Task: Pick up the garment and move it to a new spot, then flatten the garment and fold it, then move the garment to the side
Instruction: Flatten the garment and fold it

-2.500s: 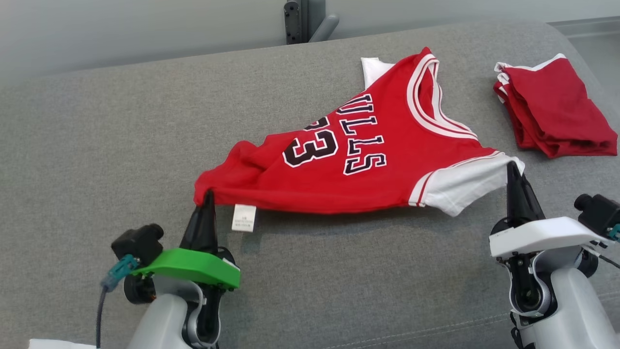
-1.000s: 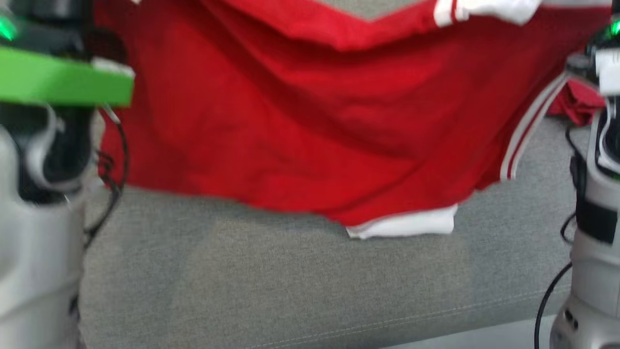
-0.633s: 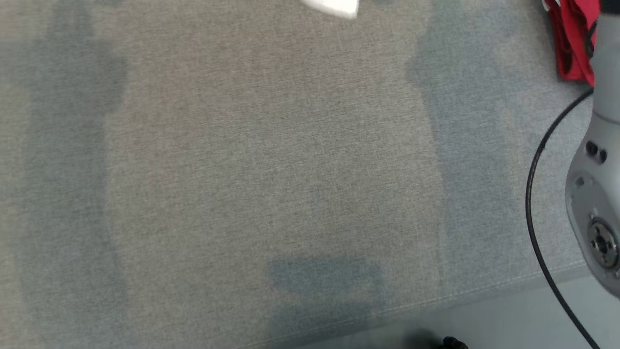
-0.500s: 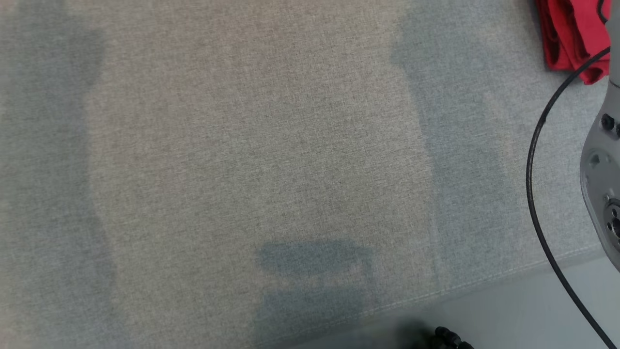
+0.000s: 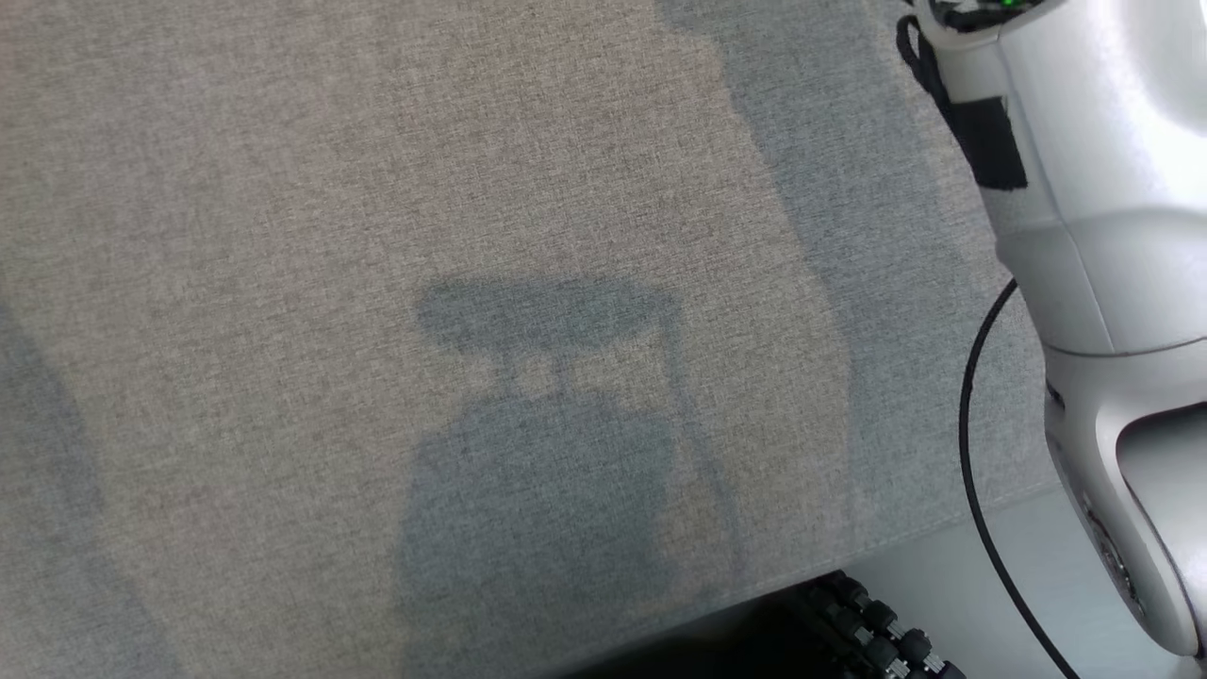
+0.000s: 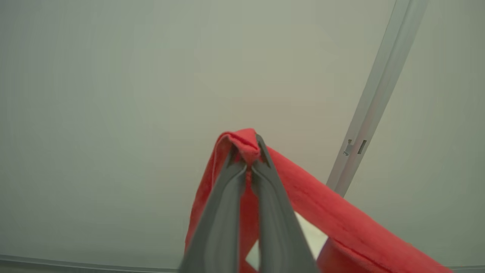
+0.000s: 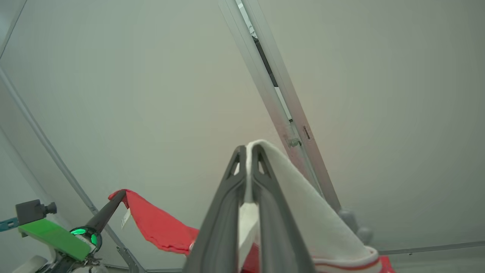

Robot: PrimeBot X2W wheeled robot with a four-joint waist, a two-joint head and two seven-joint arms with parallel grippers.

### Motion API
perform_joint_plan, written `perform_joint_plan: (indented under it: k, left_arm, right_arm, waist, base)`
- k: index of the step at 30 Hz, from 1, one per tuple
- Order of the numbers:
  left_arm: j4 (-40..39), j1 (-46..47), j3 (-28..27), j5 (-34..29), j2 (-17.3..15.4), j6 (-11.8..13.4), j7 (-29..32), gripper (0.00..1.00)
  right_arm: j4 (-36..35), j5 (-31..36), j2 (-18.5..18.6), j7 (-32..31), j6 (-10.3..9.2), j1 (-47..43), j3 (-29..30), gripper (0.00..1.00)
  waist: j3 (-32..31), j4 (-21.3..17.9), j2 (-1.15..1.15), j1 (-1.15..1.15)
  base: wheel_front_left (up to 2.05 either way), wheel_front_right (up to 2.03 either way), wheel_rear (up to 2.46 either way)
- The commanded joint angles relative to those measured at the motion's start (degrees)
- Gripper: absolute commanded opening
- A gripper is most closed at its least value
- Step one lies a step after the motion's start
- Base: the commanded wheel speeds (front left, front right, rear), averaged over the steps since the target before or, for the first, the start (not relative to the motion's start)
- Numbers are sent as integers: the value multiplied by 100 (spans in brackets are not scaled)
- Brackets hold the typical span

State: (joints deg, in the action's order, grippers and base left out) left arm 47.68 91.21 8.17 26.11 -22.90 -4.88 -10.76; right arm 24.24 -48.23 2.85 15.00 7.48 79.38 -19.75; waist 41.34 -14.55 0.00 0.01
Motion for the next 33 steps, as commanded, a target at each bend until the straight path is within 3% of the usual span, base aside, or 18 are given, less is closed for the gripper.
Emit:
perform_joint_plan:
  k: [1,9,16,26,33]
  left_arm:
    - [55,-23,-3,52,-80,-47,-61,0]
    - [-14,278,58,313,-66,-225,-290,0]
    - [-140,-320,500,968,-86,-262,-163,0]
    - [-1361,-2141,756,2420,-382,-265,-340,0]
    - [-2318,-3885,557,2811,-433,-265,-439,0]
  right_arm:
    - [-115,13,10,20,1,-139,-14,0]
    - [-672,-119,46,20,1,-686,-78,0]
    - [-1064,-355,263,17,1,-1333,-279,0]
    - [-1795,-351,800,18,1,-2620,-257,0]
    - [-2312,-160,1053,17,1,-4008,-37,0]
  waist:
    - [124,-80,0,-1]
    - [-64,-73,0,-1]
    - [-301,63,0,-1]
    - [-822,403,0,-1]
    - [-1393,675,0,-1]
  base:
    - [0,0,0]
    - [0,0,0]
    - [0,0,0]
    - [0,0,0]
    - [0,0,0]
